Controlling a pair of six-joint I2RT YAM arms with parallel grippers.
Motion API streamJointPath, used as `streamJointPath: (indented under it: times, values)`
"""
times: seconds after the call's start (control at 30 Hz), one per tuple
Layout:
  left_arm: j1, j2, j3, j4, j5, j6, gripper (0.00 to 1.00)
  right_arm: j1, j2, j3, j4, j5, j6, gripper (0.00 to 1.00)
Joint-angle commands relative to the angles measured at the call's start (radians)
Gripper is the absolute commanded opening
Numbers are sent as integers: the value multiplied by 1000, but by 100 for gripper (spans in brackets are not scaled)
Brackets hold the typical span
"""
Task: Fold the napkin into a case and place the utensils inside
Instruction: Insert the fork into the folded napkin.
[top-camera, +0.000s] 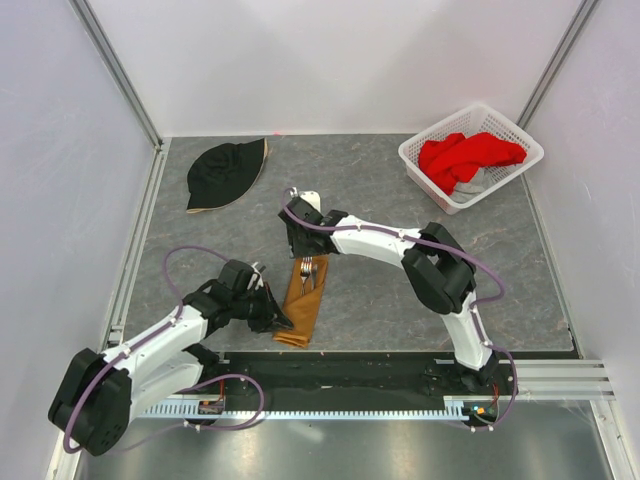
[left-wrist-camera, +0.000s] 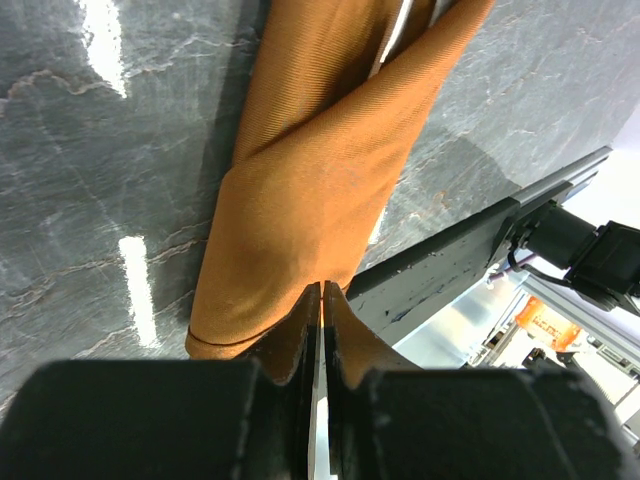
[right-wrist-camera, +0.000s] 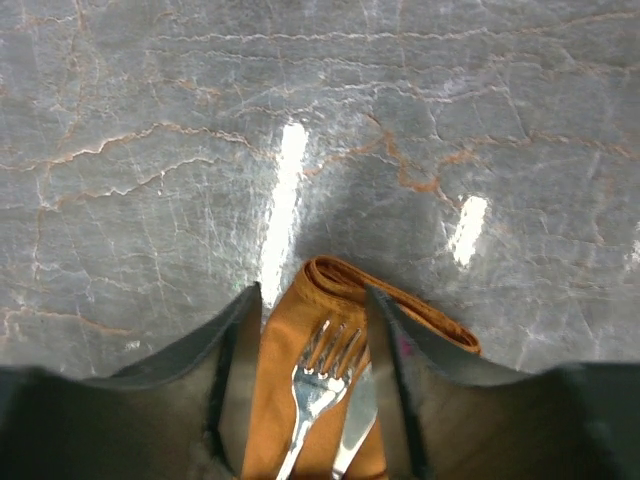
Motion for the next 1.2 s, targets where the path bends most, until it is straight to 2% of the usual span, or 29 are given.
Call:
streamJointPath:
  times: [0.0,0.17,0.3,0.4,0.43,0.47,0.53,0.7,0.97,1.17]
  values:
    - [1,-42,8,8,9,-2,9,-2,-97,-24,-49,40,26,58]
    - [3,-45,23,2,12,1,11,-5,-203,-113,-72,54,39,64]
    - [3,27,28,34,37,14,10,-5,-273,-206,-70,14,50,65]
    - [1,75,19,65,44,10,9,-2,-296,-286,-29,-95,67,60]
    - [1,81,16,80,44,4,9,0,-312,-321,11,-165,75,57]
    - [1,79,5,91,44,1,9,3,-321,-361,57,-201,81,50]
    - [1,82,-6,109,43,-10,9,5,-350,-481,198,-267,124,46]
    - [1,93,-21,118,35,-25,9,9,-392,-631,368,-275,171,42]
    - [1,73,-59,138,0,-53,9,9,-326,-642,454,-313,173,42]
    - [1,95,-70,177,-11,-73,9,-8,-234,-503,432,-305,101,42]
